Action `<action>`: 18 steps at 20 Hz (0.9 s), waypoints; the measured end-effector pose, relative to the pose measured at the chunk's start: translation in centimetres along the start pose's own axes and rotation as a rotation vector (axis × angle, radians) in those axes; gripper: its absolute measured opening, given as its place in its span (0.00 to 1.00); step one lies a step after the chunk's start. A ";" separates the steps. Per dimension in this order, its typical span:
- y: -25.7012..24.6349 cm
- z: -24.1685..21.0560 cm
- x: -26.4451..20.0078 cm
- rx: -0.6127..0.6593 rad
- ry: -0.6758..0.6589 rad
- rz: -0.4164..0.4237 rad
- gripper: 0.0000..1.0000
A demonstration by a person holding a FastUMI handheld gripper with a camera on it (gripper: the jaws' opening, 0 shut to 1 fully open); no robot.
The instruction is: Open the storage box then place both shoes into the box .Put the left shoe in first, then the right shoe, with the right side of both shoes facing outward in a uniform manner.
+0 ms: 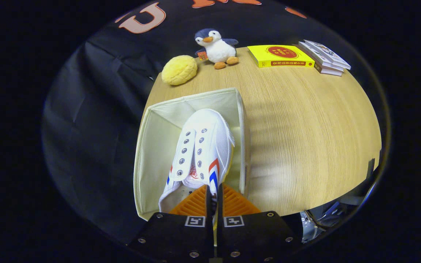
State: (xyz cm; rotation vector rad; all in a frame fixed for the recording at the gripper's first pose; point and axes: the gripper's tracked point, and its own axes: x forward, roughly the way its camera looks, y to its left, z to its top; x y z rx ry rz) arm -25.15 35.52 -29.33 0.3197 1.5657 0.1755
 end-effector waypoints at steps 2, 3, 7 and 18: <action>-0.1 0.0 0.4 -0.026 0.008 -0.046 0.04; 0.0 -0.3 0.6 -0.037 0.020 -0.052 0.04; 1.6 0.0 0.1 -0.055 0.022 0.026 0.32; -5.2 9.2 -7.2 -0.176 -0.311 0.122 0.63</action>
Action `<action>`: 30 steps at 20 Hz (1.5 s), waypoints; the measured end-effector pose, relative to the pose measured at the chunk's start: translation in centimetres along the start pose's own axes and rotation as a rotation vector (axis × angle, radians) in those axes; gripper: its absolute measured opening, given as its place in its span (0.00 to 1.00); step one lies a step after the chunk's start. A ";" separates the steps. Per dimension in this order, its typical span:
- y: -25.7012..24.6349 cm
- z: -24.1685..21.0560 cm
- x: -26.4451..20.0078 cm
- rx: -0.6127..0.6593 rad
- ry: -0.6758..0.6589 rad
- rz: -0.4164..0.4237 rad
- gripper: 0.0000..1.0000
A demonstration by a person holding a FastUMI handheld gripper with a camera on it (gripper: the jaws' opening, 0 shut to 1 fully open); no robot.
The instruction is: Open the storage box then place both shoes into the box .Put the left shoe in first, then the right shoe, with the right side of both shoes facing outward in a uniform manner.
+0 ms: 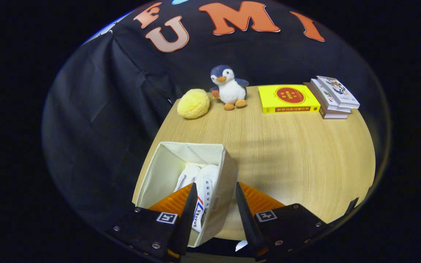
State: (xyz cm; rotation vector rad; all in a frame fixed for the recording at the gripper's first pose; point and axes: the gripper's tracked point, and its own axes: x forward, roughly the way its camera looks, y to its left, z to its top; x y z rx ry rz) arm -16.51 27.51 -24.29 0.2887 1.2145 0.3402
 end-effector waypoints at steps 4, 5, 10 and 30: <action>-4.2 3.1 -3.3 0.012 -0.119 -0.009 0.70; -5.1 4.1 -4.3 0.006 -0.158 -0.014 0.71; -9.5 8.9 -8.9 -0.034 -0.367 -0.046 0.87; -14.4 19.6 -21.7 -0.199 -0.908 -0.122 0.98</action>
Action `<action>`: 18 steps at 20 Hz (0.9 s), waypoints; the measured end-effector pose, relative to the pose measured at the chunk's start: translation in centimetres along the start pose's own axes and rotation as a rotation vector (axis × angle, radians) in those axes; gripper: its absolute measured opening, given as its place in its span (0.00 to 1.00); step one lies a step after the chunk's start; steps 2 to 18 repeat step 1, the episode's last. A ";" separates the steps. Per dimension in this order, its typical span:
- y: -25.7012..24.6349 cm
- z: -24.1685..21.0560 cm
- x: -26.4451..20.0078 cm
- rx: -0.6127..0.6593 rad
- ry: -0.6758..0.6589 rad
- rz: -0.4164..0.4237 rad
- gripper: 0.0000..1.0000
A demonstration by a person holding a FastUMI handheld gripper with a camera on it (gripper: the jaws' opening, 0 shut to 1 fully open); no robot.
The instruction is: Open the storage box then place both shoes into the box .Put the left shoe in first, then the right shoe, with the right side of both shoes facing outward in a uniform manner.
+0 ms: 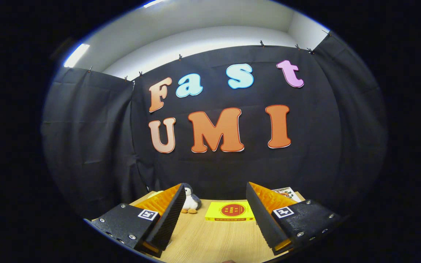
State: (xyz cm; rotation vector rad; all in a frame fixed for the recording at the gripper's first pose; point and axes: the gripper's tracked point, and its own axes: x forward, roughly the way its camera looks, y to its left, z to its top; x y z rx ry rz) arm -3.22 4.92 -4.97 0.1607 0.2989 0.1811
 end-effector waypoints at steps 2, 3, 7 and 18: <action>0.0 0.9 0.0 -0.004 -0.029 0.002 0.98; 0.0 0.9 0.0 -0.004 -0.029 0.002 0.98; 0.0 0.9 0.0 -0.004 -0.029 0.002 0.98; 0.0 0.9 0.0 -0.004 -0.029 0.002 0.98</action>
